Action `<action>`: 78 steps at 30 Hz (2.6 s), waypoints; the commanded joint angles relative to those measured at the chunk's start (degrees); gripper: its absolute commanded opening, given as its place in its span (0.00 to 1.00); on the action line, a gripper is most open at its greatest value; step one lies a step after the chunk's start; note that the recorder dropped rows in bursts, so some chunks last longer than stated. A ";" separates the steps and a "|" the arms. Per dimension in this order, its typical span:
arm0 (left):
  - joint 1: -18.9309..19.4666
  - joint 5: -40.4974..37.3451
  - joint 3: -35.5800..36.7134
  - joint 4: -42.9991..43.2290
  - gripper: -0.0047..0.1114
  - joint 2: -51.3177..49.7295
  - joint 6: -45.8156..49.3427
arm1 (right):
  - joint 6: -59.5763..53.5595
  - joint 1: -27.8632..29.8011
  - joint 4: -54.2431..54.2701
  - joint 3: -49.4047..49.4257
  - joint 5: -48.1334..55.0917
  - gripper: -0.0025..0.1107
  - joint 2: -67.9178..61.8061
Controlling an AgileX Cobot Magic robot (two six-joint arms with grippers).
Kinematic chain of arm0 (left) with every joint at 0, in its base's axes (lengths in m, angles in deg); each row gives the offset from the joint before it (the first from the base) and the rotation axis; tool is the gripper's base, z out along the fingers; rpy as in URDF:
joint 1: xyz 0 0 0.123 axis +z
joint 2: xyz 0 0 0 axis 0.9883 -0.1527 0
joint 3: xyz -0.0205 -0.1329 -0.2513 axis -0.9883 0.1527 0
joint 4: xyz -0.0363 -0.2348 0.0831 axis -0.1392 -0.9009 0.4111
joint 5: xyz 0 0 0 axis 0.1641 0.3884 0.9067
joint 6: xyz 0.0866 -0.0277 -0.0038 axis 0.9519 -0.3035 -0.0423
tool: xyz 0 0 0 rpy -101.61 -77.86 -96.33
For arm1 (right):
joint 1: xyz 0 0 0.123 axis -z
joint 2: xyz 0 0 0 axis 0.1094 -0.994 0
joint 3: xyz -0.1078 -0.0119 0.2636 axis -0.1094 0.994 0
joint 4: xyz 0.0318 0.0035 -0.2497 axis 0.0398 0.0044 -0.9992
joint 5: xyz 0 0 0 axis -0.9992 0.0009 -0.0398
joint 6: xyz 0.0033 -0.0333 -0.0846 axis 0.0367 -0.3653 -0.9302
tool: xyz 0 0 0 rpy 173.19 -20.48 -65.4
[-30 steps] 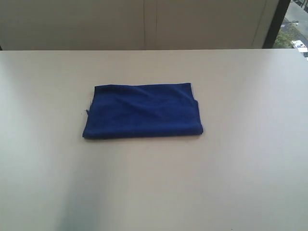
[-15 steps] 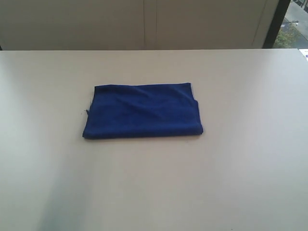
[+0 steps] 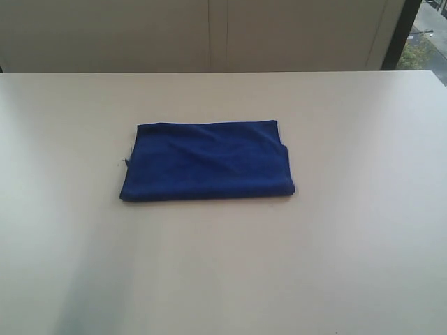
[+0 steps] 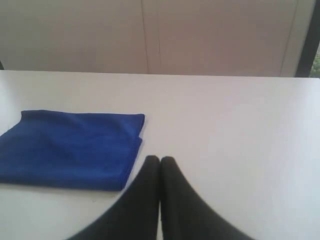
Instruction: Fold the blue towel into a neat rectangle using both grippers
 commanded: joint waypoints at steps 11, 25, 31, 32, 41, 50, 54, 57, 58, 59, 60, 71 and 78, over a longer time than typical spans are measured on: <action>0.14 -0.27 0.28 -0.83 0.04 0.39 0.30 | -0.31 6.03 0.08 0.39 0.65 0.02 12.92; 0.14 -0.27 0.28 -0.83 0.04 0.39 0.30 | -0.31 8.39 0.11 0.97 0.65 0.02 15.68; 0.14 -0.27 0.28 -0.83 0.04 0.39 0.30 | 1.26 8.39 -2.63 1.01 1.11 0.02 15.66; 0.14 -0.27 0.28 -0.83 0.04 0.39 0.30 | 1.30 8.39 -2.75 1.01 1.60 0.02 15.66; 0.14 -0.27 0.28 -0.83 0.04 0.39 0.30 | 3.36 8.39 -6.63 1.25 5.33 0.02 15.66; 0.14 -0.27 0.28 -0.83 0.04 0.39 0.30 | 6.82 8.39 -9.16 9.63 5.46 0.02 18.39; 0.14 -0.27 0.28 -0.83 0.04 0.39 0.30 | 6.82 8.39 -9.16 14.14 5.88 0.02 20.72; 0.14 -0.27 0.28 -0.83 0.04 0.39 0.30 | 6.82 8.39 -9.16 17.24 5.88 0.02 22.30; 0.14 -0.27 0.28 -0.83 0.04 0.39 0.30 | 6.82 8.39 -9.16 17.65 5.88 0.02 22.69; 0.14 -0.27 0.28 -0.83 0.04 0.39 0.30 | 6.82 8.39 -9.16 17.65 5.88 0.02 22.83; 0.14 -0.27 0.28 -0.83 0.04 0.39 0.30 | 6.82 8.39 -9.16 17.65 5.88 0.02 23.01; 0.14 -0.27 0.28 -0.83 0.04 0.39 0.30 | 6.82 8.39 -9.04 17.65 6.00 0.02 23.14; 0.14 -0.27 0.28 -0.83 0.04 0.39 0.30 | 6.82 8.39 -9.04 17.65 5.90 0.02 23.14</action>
